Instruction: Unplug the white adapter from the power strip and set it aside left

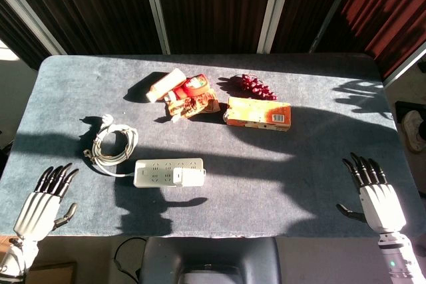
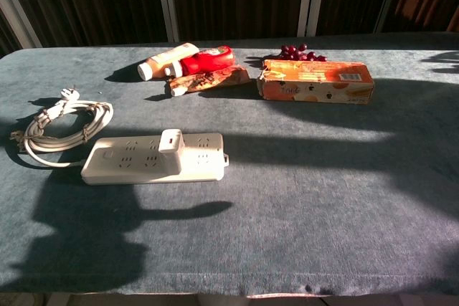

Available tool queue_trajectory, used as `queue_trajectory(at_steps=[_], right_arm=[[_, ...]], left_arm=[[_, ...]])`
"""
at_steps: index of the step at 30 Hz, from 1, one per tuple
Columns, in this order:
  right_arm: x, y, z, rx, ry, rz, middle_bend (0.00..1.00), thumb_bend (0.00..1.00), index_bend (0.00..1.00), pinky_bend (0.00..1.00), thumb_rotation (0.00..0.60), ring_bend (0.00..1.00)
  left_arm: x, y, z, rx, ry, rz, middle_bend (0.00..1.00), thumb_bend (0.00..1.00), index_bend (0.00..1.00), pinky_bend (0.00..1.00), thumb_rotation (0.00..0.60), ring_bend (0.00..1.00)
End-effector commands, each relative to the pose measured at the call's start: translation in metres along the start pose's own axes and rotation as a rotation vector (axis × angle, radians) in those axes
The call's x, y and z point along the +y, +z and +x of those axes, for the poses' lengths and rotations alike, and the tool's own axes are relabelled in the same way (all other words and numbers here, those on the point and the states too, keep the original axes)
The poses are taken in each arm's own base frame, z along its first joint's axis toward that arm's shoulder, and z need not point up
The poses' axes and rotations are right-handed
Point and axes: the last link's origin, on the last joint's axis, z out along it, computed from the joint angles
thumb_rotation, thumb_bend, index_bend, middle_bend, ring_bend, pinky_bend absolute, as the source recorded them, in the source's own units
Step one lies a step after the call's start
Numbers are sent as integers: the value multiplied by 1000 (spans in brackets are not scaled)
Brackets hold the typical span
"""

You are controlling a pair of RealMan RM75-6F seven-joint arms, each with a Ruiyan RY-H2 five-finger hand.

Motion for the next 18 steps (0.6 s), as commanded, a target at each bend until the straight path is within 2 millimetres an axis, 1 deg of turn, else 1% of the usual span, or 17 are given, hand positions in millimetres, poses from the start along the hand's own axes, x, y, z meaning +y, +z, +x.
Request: queue_trajectory(at_steps=[1,3,5,8,10,14,17,18], right_arm=[[2,1,1,9,-13,-10,0,153,0,0,600,0],[2,3,1,21,-35,-16,0,152,0,0,600,0],[-1,7,-2,21,-37,0,0,152,0,0,600,0],[-4,17,-8,19,-36,32,0,153,0,0,600,0],[-7,25,-14,10,-54,34,0,153,0,0,600,0],[-9,27,-16,8,-58,37,0,153,0,0,600,0],[-18,35,-20,5,-50,51,0,153,0,0,600,0],[-16,35,-22,-8,-57,36,0,153,0,0,600,0]], left_arm=[[10,7,-5,50,17,-44,0,390,0,85,600,0],[23,10,-15,62,-17,-108,0,391,0,132,600,0],[36,16,-27,40,-36,-162,0,382,0,150,600,0],[59,32,-40,34,-85,-221,0,361,0,155,600,0],[78,47,-49,21,-98,-252,0,353,0,153,600,0],[84,53,-51,17,-91,-261,0,353,0,140,600,0],[114,81,-61,-3,-63,-300,0,355,0,128,600,0],[128,92,-64,-7,-53,-312,0,356,0,127,600,0]])
